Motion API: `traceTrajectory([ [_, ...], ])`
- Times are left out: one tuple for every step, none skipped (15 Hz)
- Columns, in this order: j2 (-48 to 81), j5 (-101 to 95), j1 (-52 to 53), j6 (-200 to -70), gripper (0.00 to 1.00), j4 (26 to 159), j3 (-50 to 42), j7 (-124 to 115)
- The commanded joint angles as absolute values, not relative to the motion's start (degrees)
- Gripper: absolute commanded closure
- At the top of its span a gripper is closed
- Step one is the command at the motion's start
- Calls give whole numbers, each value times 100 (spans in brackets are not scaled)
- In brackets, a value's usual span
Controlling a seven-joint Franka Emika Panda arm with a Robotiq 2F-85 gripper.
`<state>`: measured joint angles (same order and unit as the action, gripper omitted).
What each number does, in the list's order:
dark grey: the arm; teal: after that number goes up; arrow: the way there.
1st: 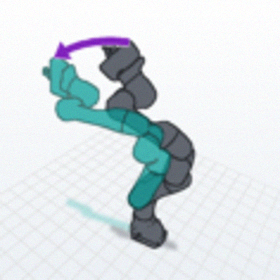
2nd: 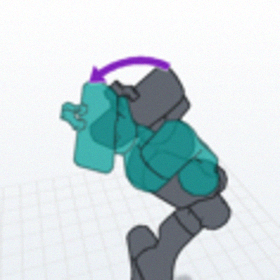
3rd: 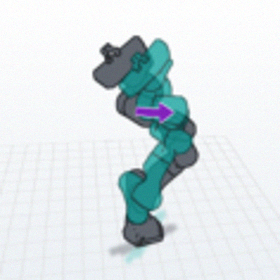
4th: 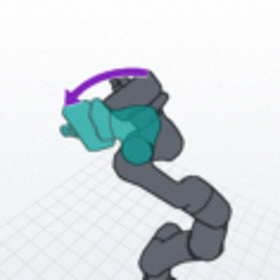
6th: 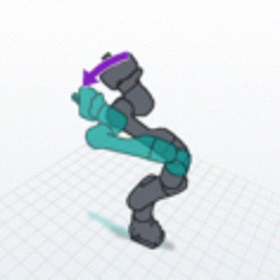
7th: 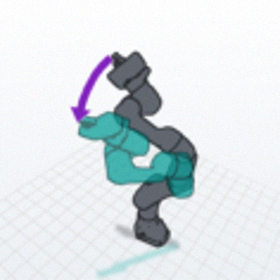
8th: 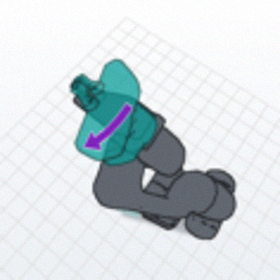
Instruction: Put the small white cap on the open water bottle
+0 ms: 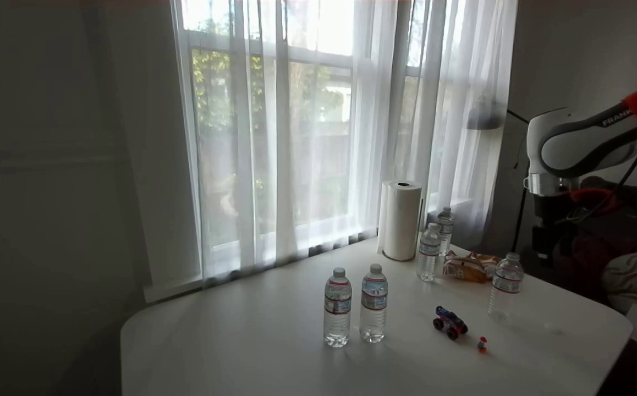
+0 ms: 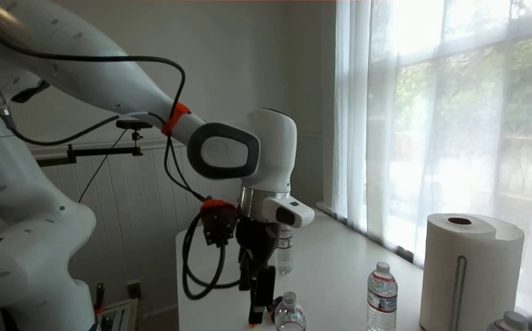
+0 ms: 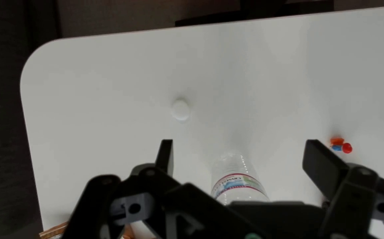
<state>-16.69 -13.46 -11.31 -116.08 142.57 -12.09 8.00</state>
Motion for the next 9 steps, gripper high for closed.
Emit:
traceTrajectory([
  [-1446,-1364,-1281,-12270,0,14489,-1450,1117],
  [-1364,-1334,-1313,-12432,0,14546,-1502,1158],
  [-1281,-1317,-1344,-12603,0,14620,-1551,1183],
  [-1204,-1250,-1366,-12726,0,14673,-1607,1256],
  [-1132,-1209,-1392,-12879,0,14738,-1657,1286],
  [-1062,-1212,-1424,-13034,0,14795,-1690,1271],
  [-1002,-1204,-1455,-13173,0,14846,-1717,1248],
  [-922,-1212,-1485,-13307,0,14894,-1735,1179],
  [-846,-1207,-1521,-13453,0,14935,-1749,1100],
])
